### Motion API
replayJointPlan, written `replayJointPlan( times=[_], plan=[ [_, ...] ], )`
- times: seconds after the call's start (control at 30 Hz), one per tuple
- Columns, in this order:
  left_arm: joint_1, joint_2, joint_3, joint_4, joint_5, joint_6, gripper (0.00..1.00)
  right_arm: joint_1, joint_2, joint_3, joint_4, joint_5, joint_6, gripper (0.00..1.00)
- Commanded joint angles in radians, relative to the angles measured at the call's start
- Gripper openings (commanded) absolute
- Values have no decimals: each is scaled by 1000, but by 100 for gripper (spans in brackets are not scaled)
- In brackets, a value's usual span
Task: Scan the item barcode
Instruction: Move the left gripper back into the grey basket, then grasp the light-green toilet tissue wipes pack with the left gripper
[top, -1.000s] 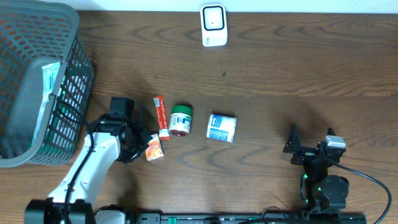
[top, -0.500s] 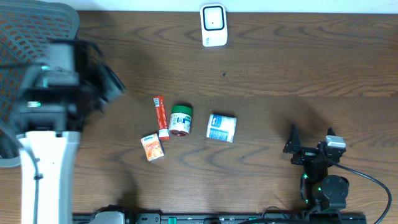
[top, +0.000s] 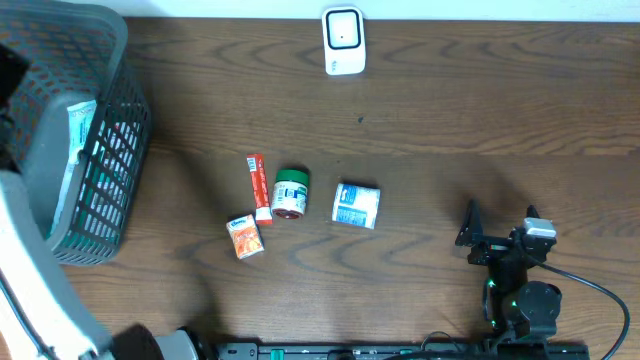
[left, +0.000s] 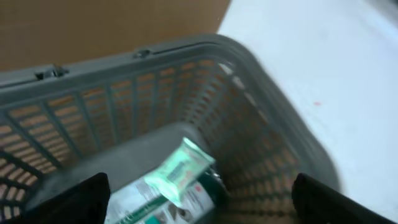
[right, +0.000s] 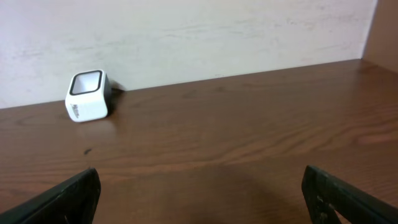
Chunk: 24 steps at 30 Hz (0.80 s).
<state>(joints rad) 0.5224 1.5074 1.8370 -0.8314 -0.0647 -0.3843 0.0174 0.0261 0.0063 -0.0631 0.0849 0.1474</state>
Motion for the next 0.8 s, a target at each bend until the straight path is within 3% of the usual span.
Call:
replayJointPlan(
  times=[0.0,0.33,0.5,0.77],
  plan=[
    [51,93,9,10,96,137,98,5,0,-1,-3,3,-14,99],
    [103,340,9,51,162,512,98,5,0,-1,-3,3,-14,99],
    [105,443,9,35,249,614,98,5,0,-1,-3,3,-14,99],
    [114,630,9,57,380,651,98,5,0,-1,-3,3,-14,99]
  ],
)
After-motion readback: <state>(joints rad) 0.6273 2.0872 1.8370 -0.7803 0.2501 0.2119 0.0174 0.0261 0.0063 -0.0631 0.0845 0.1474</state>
